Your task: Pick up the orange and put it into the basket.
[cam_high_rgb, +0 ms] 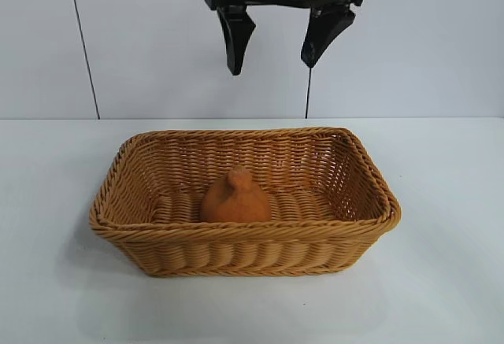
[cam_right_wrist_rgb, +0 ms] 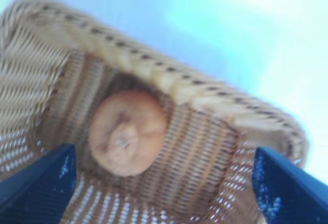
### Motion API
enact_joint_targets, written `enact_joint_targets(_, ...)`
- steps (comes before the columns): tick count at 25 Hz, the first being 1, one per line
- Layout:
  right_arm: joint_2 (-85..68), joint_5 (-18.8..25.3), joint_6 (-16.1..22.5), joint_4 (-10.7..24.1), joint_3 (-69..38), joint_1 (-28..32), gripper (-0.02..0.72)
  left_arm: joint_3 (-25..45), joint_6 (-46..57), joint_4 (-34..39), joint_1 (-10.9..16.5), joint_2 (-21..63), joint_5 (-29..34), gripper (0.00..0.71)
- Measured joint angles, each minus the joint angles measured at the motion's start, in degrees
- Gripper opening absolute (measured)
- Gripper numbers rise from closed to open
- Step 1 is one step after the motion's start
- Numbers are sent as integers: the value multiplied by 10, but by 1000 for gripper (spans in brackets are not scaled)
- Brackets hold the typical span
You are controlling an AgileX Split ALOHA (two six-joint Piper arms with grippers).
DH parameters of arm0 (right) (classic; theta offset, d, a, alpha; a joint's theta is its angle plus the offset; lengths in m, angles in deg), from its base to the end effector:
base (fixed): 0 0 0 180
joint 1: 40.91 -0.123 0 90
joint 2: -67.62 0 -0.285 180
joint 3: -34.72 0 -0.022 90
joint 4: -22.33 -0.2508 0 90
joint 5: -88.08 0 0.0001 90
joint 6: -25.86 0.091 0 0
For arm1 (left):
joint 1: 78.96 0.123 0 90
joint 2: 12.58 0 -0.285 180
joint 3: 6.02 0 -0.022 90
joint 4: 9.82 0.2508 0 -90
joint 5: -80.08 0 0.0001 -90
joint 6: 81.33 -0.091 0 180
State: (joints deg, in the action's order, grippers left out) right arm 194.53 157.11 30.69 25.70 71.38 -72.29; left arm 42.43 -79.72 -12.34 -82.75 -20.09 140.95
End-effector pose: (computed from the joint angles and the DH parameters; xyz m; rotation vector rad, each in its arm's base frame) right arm 0.3903 0.2322 0.2868 -0.6530 2.7010 0.0802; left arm -0.0061 -0.0031 0.2778 0.0411 2.0397 -0.1117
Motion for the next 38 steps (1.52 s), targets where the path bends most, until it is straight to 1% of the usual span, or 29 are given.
enact_joint_targets(6,0,4,1,5,0,79,641,0,0,0,0,0,0,613)
enact_joint_targets(12,0,5,1,12,0,201,641,0,0,0,0,0,0,613)
enact_joint_targets(16,0,5,1,5,0,262,641,0,0,0,0,0,0,613)
enact_joint_targets(19,0,5,1,1,0,289,641,0,0,0,0,0,0,613)
enact_joint_targets(21,0,6,1,-3,0,295,641,0,0,0,0,0,0,613)
enact_joint_targets(23,-7,6,-1,-17,-9,296,641,0,0,0,0,0,0,613)
enact_joint_targets(25,-25,6,-14,-34,-40,294,641,0,0,0,0,0,0,613)
enact_joint_targets(30,-117,5,-31,-40,-175,287,641,0,0,0,0,0,0,613)
enact_joint_targets(38,-346,8,-36,-40,-492,287,641,0,0,0,0,0,0,613)
